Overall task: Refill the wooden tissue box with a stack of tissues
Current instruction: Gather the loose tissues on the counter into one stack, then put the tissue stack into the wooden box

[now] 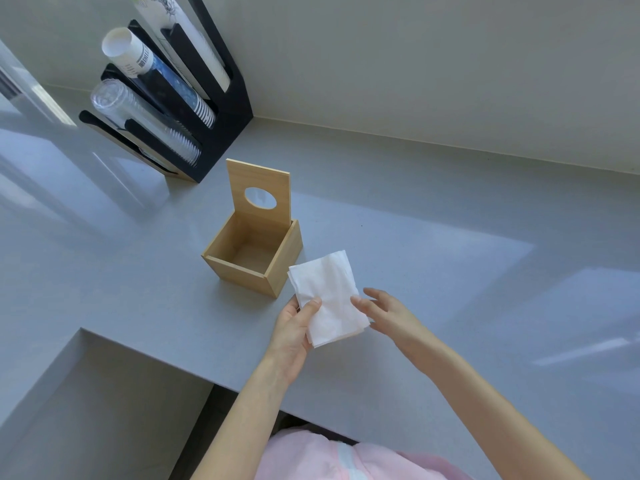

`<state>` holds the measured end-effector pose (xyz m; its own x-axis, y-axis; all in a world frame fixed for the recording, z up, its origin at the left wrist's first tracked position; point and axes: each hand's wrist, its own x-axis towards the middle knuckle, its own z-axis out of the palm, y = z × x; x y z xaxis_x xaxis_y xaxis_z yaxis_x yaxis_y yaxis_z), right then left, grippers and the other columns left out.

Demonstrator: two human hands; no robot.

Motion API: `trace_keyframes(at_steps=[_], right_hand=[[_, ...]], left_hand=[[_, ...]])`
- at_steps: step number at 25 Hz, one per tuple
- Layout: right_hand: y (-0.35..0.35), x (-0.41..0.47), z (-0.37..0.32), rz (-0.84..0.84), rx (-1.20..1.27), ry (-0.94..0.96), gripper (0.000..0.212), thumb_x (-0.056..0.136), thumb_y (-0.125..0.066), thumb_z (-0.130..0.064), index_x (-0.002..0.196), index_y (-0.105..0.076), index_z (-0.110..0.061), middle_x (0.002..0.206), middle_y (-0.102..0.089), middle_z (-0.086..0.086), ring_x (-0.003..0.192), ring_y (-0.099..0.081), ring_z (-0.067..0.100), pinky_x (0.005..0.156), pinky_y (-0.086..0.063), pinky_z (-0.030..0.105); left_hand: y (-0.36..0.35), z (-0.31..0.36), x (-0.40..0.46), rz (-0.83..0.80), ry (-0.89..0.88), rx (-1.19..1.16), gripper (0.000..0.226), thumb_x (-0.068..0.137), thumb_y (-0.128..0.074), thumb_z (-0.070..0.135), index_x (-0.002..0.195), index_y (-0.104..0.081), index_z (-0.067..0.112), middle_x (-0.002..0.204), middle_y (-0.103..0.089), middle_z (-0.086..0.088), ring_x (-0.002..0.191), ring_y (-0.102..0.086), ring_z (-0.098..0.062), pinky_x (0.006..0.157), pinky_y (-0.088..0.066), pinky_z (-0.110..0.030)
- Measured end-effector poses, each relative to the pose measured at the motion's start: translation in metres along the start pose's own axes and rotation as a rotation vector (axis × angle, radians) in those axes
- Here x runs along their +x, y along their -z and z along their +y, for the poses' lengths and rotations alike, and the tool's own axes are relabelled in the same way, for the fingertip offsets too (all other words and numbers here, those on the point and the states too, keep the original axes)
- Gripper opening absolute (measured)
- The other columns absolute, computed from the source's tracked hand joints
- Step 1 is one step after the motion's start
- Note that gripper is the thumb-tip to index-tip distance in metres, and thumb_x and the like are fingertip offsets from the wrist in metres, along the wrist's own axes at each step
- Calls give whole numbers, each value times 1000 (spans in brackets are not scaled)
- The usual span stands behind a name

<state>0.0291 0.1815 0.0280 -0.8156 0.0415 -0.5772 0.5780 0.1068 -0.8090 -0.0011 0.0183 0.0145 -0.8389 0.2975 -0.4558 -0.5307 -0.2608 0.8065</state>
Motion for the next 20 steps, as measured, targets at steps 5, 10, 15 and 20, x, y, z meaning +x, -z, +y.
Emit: trace_keyframes(at_steps=[5,10,15,20], right_hand=[[-13,2,-2,-44,147,31,44,85,-62,-33,125,-52,-15,116,-66,4,107,-64,21,101,-47,43],[-11,-2,1,-44,181,80,42,85,-63,-14,124,-48,-13,102,-69,0,99,-65,22,88,-50,38],[-1,-10,-17,-163,-38,175,46,71,-65,-31,114,-55,-20,101,-68,-5,91,-66,13,69,-50,23],[-10,-10,-46,-252,-169,260,29,74,-64,-24,101,-55,-32,90,-66,-14,75,-65,-4,61,-50,14]], left_hand=[[-2,2,-10,-40,26,94,25,89,-53,18,114,-58,15,100,-69,-5,86,-67,-20,72,-54,-32],[2,2,-16,-20,18,142,32,76,-62,34,104,-63,19,96,-71,-2,84,-69,-17,71,-56,-31],[13,24,-22,-55,-23,280,39,73,-65,47,102,-65,21,89,-69,4,84,-68,-13,69,-55,-27],[29,65,-22,-167,-79,479,45,67,-63,53,102,-66,24,86,-70,8,81,-67,-8,65,-54,-21]])
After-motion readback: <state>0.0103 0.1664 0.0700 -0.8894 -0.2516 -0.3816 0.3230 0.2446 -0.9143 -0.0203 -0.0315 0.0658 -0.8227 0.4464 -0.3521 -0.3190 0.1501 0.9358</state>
